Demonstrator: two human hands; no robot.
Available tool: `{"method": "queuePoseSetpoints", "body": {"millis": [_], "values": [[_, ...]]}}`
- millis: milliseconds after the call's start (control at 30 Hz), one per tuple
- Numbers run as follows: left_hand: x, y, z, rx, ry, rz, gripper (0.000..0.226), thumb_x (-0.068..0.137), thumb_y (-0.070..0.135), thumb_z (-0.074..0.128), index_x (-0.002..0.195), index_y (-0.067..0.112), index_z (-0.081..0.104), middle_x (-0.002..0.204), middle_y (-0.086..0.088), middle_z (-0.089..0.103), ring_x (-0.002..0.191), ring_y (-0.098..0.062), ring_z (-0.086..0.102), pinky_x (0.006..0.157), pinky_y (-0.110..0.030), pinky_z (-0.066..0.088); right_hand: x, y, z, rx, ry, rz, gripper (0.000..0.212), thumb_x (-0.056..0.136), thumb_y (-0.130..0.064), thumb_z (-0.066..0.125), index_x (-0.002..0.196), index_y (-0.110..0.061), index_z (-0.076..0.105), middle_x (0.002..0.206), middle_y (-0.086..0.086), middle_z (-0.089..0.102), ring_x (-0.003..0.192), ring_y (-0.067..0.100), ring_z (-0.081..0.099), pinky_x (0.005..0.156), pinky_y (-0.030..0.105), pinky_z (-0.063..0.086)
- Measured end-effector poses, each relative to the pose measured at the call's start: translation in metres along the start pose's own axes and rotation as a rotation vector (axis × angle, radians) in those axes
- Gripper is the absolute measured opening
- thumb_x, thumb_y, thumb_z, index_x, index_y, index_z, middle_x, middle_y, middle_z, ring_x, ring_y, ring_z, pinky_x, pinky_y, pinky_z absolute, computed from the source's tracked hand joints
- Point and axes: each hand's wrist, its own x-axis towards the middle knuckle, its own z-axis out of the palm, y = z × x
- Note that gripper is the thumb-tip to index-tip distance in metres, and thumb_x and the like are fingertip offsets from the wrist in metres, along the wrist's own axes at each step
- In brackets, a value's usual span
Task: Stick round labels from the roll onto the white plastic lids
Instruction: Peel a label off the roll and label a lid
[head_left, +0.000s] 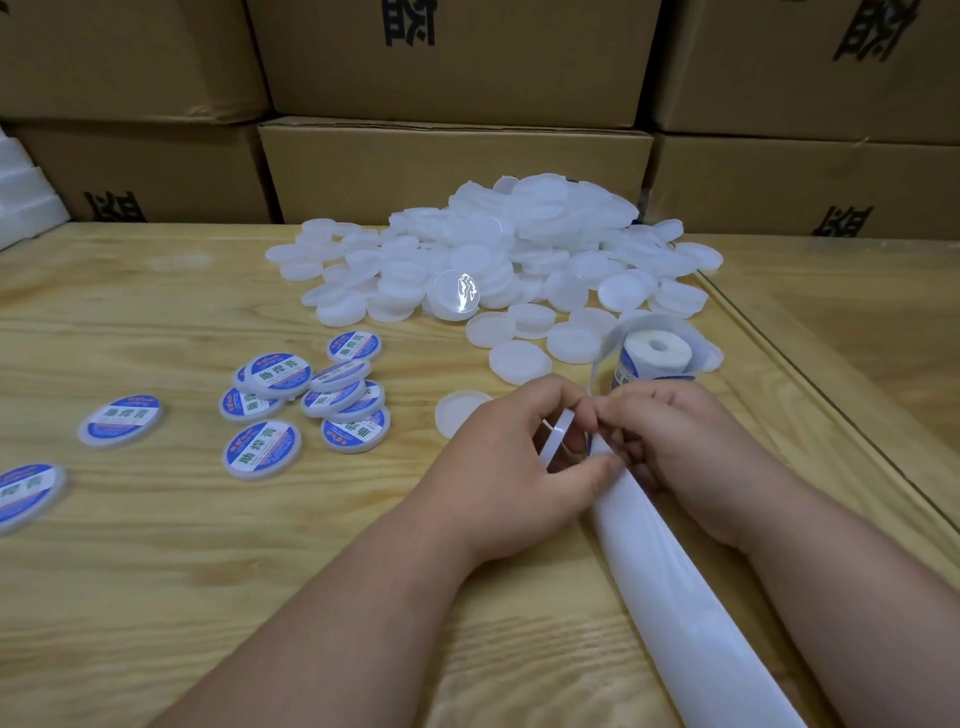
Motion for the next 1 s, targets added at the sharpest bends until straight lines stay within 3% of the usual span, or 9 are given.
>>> {"method": "queuePoseSetpoints", "body": {"millis": [100, 200, 333, 400, 533, 633, 767, 867, 1000], "values": [[0.001, -0.001, -0.001, -0.050, 0.009, -0.007, 0.015, 0.082, 0.036, 0.073, 0.087, 0.035, 0.059, 0.080, 0.011, 0.066, 0.071, -0.008, 0.060, 0.065, -0.030, 0.053, 0.000, -0.001, -0.001, -0.020, -0.054, 0.004, 0.024, 0.071, -0.025, 0.059, 0.063, -0.002, 0.057, 0.055, 0.006, 0.047, 0.047, 0.017, 0.045, 0.044, 0.025, 0.038], [0.002, -0.003, -0.002, -0.075, 0.015, -0.017, 0.014, 0.081, 0.038, 0.071, 0.090, 0.037, 0.060, 0.084, 0.006, 0.068, 0.073, -0.016, 0.061, 0.068, -0.037, 0.054, -0.002, -0.004, 0.001, -0.045, -0.083, 0.006, 0.014, 0.069, -0.022, 0.059, 0.058, -0.017, 0.065, 0.053, 0.003, 0.052, 0.046, 0.014, 0.049, 0.044, 0.025, 0.039], [0.003, -0.004, -0.003, -0.074, 0.018, -0.002, 0.014, 0.084, 0.035, 0.071, 0.092, 0.039, 0.061, 0.087, 0.011, 0.068, 0.076, -0.012, 0.062, 0.069, -0.029, 0.053, -0.004, -0.007, 0.001, -0.021, -0.130, -0.017, 0.011, 0.070, -0.022, 0.061, 0.070, -0.013, 0.067, 0.063, 0.008, 0.056, 0.054, 0.017, 0.051, 0.048, 0.027, 0.040], [0.004, -0.005, -0.004, -0.098, 0.035, -0.006, 0.015, 0.085, 0.030, 0.071, 0.093, 0.039, 0.061, 0.090, 0.009, 0.069, 0.083, -0.015, 0.063, 0.074, -0.029, 0.054, -0.006, -0.008, 0.000, 0.004, -0.183, -0.046, 0.013, 0.074, -0.020, 0.065, 0.082, -0.010, 0.065, 0.074, 0.019, 0.057, 0.067, 0.024, 0.055, 0.059, 0.034, 0.045], [0.004, -0.005, -0.006, -0.148, 0.071, -0.018, 0.013, 0.085, 0.033, 0.069, 0.094, 0.041, 0.062, 0.086, 0.020, 0.067, 0.081, 0.000, 0.061, 0.074, -0.014, 0.049, -0.009, -0.009, -0.005, 0.062, -0.246, -0.047, 0.024, 0.079, -0.011, 0.066, 0.101, -0.002, 0.064, 0.100, 0.042, 0.058, 0.088, 0.033, 0.057, 0.082, 0.050, 0.044], [0.005, -0.005, -0.006, -0.182, 0.078, -0.029, 0.015, 0.086, 0.030, 0.067, 0.095, 0.042, 0.062, 0.084, 0.020, 0.066, 0.078, -0.004, 0.061, 0.075, -0.022, 0.051, -0.006, -0.005, -0.008, 0.085, -0.269, -0.035, 0.034, 0.078, -0.008, 0.061, 0.110, 0.003, 0.062, 0.092, 0.026, 0.064, 0.085, 0.031, 0.058, 0.080, 0.045, 0.043], [0.006, -0.005, -0.005, -0.249, 0.132, -0.062, 0.021, 0.086, 0.020, 0.062, 0.096, 0.039, 0.064, 0.088, 0.000, 0.070, 0.081, -0.033, 0.066, 0.081, -0.052, 0.059, -0.003, -0.003, -0.009, 0.130, -0.290, -0.011, 0.039, 0.074, -0.006, 0.056, 0.112, -0.004, 0.065, 0.089, 0.010, 0.075, 0.072, 0.017, 0.067, 0.066, 0.029, 0.052], [0.008, -0.005, -0.006, -0.269, 0.250, -0.072, 0.025, 0.082, 0.017, 0.057, 0.090, 0.038, 0.066, 0.078, 0.007, 0.065, 0.065, -0.023, 0.056, 0.062, -0.039, 0.053, -0.001, -0.002, -0.009, 0.179, -0.262, 0.007, 0.042, 0.070, -0.004, 0.053, 0.110, -0.009, 0.064, 0.091, 0.013, 0.075, 0.070, 0.020, 0.068, 0.061, 0.031, 0.053], [0.010, -0.004, -0.010, -0.395, 0.427, -0.096, 0.029, 0.074, 0.011, 0.052, 0.081, 0.032, 0.071, 0.072, 0.015, 0.065, 0.059, -0.012, 0.057, 0.057, -0.021, 0.051, 0.000, -0.001, -0.009, 0.181, -0.178, 0.041, 0.049, 0.063, -0.006, 0.048, 0.110, -0.012, 0.063, 0.071, 0.010, 0.065, 0.052, 0.017, 0.059, 0.047, 0.024, 0.046]]}}
